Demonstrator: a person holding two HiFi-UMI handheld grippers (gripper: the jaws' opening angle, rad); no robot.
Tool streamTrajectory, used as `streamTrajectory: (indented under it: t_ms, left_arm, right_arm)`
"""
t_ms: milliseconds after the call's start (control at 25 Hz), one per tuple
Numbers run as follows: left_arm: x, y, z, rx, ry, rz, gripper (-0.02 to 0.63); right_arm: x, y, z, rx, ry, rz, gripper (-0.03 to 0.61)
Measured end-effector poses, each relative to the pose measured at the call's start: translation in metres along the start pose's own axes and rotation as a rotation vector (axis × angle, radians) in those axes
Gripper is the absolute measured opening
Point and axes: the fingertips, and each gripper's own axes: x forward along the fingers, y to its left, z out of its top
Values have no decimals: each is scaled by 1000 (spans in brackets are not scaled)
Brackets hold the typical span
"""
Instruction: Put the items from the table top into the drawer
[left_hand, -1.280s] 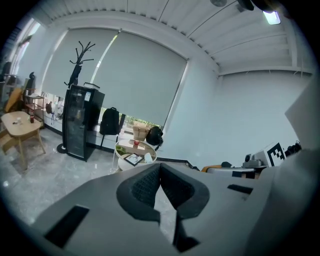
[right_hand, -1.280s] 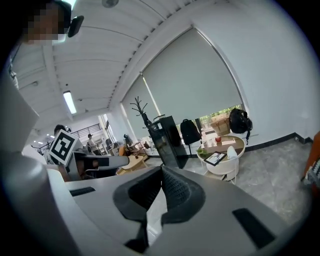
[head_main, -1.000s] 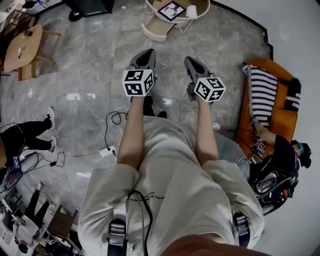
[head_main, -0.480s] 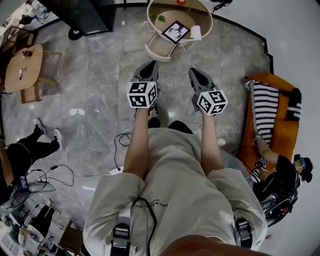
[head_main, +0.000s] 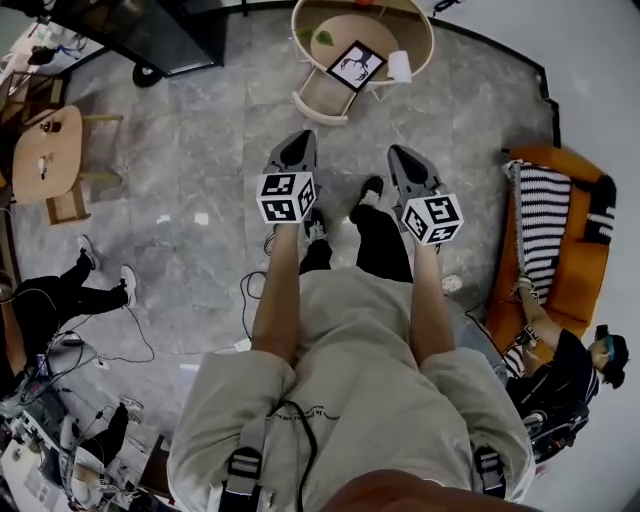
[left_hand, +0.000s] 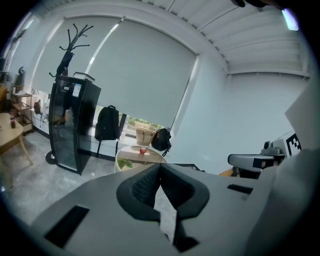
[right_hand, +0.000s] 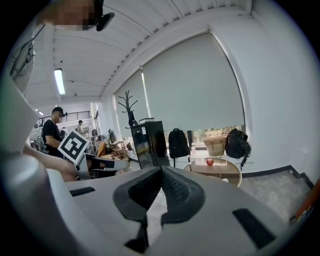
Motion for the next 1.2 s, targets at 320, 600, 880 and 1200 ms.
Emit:
streamTrajectory:
  t_ms: [320,600,880,1200]
  left_arm:
    - [99,-9,-10,69,112,5,21]
    - [207,-7,-47,-5,197,24,21]
    - [302,31,-110,55,283,98,21]
    - [399,84,-214,157,271,65,21]
  right_arm:
    - [60,-101,-7,-44,50,4,34]
    - [122,-224,-51,95,88,-59,34]
    - [211,-298,-144,117,111,-69,34]
    - [296,-332,-214,-43,-6,-64,34]
